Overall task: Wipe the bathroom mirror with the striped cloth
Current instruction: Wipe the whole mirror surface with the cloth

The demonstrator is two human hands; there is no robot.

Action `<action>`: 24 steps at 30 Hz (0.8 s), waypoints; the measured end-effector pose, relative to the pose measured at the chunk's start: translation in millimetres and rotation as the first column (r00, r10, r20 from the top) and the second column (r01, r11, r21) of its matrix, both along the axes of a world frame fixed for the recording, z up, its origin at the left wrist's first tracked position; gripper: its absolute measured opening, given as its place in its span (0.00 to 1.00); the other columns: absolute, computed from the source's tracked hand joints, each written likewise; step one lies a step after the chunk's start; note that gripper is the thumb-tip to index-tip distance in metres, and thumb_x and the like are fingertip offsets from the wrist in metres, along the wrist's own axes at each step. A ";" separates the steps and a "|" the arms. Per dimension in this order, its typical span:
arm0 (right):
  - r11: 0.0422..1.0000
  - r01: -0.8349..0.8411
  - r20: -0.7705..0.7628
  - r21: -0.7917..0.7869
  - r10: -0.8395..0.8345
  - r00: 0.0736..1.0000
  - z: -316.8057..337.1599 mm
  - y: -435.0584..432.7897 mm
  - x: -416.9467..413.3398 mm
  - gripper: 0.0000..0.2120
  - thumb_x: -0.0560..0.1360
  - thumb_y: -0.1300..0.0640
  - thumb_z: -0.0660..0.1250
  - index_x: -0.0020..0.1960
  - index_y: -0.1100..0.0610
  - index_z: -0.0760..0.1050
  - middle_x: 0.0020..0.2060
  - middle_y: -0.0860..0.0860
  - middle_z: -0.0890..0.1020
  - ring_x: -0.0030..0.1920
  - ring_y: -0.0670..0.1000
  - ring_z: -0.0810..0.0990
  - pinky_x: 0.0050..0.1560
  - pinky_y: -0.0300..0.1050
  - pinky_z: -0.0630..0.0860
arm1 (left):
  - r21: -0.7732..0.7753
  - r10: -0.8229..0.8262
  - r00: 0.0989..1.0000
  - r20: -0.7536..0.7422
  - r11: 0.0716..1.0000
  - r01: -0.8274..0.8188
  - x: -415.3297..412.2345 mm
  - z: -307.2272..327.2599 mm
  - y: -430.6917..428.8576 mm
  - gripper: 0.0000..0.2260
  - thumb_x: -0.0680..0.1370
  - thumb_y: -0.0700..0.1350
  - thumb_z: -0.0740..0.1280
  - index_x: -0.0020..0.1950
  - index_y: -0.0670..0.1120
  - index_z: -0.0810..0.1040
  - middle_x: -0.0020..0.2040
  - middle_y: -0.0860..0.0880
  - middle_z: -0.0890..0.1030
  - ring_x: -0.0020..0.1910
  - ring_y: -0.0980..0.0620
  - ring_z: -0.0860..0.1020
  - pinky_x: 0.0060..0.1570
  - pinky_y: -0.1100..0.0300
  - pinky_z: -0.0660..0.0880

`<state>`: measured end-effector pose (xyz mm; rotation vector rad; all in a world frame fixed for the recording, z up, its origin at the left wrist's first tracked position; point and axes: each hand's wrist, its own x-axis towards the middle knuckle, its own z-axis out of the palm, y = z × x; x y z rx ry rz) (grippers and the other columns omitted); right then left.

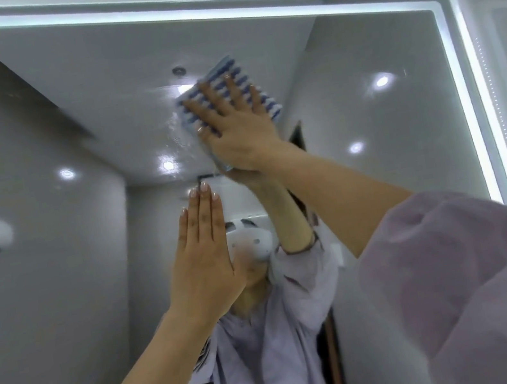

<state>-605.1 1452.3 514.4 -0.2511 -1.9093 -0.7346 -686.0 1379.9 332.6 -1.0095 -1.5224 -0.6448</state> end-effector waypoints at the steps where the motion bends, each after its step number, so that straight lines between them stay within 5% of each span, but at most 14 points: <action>1: 0.998 -0.005 0.063 0.056 0.001 0.998 -6.1 -9.1 -7.1 0.25 0.82 0.41 0.41 0.77 0.39 0.42 0.78 0.46 0.42 0.76 0.57 0.34 0.72 0.60 0.29 | 0.005 -0.006 1.000 0.004 1.000 0.006 0.4 0.3 0.2 0.35 0.79 0.61 0.43 0.77 0.39 0.40 0.78 0.42 0.40 0.78 0.47 0.39 0.76 0.52 0.40; 5: 0.974 -0.027 0.257 0.223 -0.032 0.966 -18.6 -30.8 -24.7 0.24 0.82 0.42 0.43 0.77 0.39 0.45 0.78 0.45 0.44 0.77 0.57 0.36 0.72 0.61 0.31 | 0.023 -0.026 0.999 0.018 0.999 0.026 1.6 0.9 0.0 0.35 0.79 0.61 0.44 0.77 0.39 0.39 0.78 0.42 0.42 0.78 0.48 0.41 0.76 0.54 0.41; 13: 0.953 -0.029 0.312 0.301 -0.070 0.947 -1.2 -24.0 -14.9 0.23 0.82 0.42 0.43 0.77 0.38 0.45 0.78 0.42 0.45 0.77 0.54 0.37 0.72 0.55 0.30 | 0.016 0.001 1.000 -0.008 1.000 -0.001 -1.1 0.7 0.6 0.35 0.79 0.61 0.45 0.77 0.39 0.41 0.78 0.41 0.42 0.78 0.47 0.42 0.77 0.52 0.43; 24: 0.998 0.042 0.036 0.056 -0.045 0.998 30.3 41.2 34.9 0.23 0.81 0.39 0.41 0.76 0.35 0.42 0.78 0.41 0.43 0.77 0.52 0.37 0.73 0.54 0.33 | 0.020 0.052 0.996 -0.069 0.998 -0.051 -5.2 -0.2 -0.4 0.35 0.80 0.61 0.44 0.77 0.38 0.43 0.78 0.41 0.43 0.78 0.47 0.41 0.76 0.54 0.39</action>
